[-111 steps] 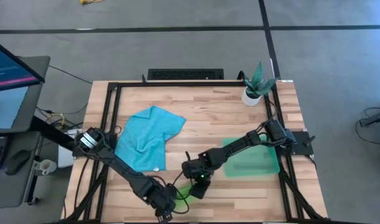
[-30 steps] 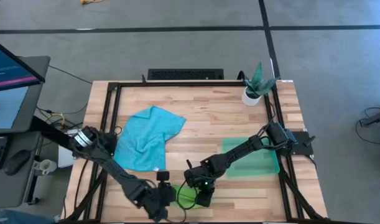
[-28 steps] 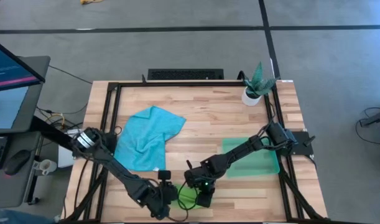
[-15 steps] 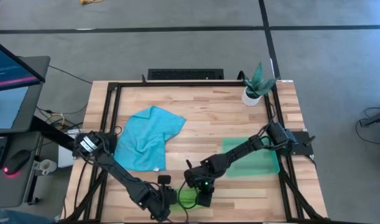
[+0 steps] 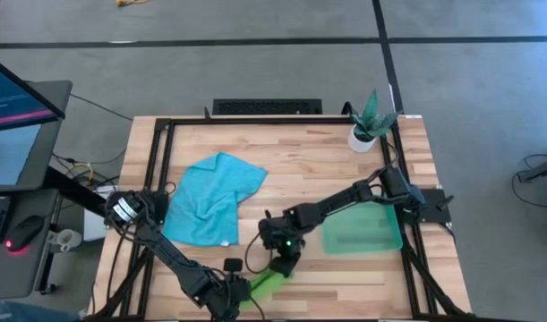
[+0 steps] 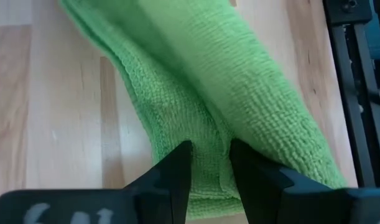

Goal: Roll microfiber towels into tight, uniform cylinder then place into a basket
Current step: Roll the green towel

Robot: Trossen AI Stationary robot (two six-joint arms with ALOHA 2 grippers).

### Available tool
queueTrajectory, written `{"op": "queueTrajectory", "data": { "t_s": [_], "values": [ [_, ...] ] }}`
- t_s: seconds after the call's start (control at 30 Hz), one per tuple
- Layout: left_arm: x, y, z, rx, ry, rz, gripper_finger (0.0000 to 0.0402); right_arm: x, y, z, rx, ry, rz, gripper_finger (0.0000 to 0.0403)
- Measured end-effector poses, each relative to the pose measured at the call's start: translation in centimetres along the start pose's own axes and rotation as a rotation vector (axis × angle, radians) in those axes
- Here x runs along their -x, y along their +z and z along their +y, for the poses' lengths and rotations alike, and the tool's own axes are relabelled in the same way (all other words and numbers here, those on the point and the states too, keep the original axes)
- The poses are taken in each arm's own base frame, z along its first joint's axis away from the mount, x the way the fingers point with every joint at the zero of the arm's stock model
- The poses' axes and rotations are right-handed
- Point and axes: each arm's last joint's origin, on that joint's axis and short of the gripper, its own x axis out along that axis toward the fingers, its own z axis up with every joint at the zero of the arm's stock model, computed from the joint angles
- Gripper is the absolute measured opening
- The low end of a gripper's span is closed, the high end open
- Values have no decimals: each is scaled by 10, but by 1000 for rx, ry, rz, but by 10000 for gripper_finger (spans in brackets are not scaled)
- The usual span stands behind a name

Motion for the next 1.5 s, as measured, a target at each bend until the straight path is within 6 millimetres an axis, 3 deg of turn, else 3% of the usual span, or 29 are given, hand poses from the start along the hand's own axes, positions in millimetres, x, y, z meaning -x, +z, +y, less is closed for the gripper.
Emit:
{"op": "queueTrajectory", "data": {
  "t_s": [0.13, 0.43, 0.87, 1.27, 1.5],
  "values": [
    [0, 0, 0, -4, 7, -8, 109, 8, 6, -8, -62, -11, -16, 15],
    [-1, 0, 0, -10, 21, -20, 109, -3, 16, -34, -198, -21, 21, 15],
    [5, -8, -9, -57, 91, -73, 109, 2, 21, -39, -230, -17, 10, 17],
    [23, -11, -27, -78, 109, -66, 109, 2, 21, -40, -228, -16, 7, 17],
    [48, -4, -40, -81, 203, -111, 109, 2, 21, -40, -227, -13, 4, 15]
  ]
}}
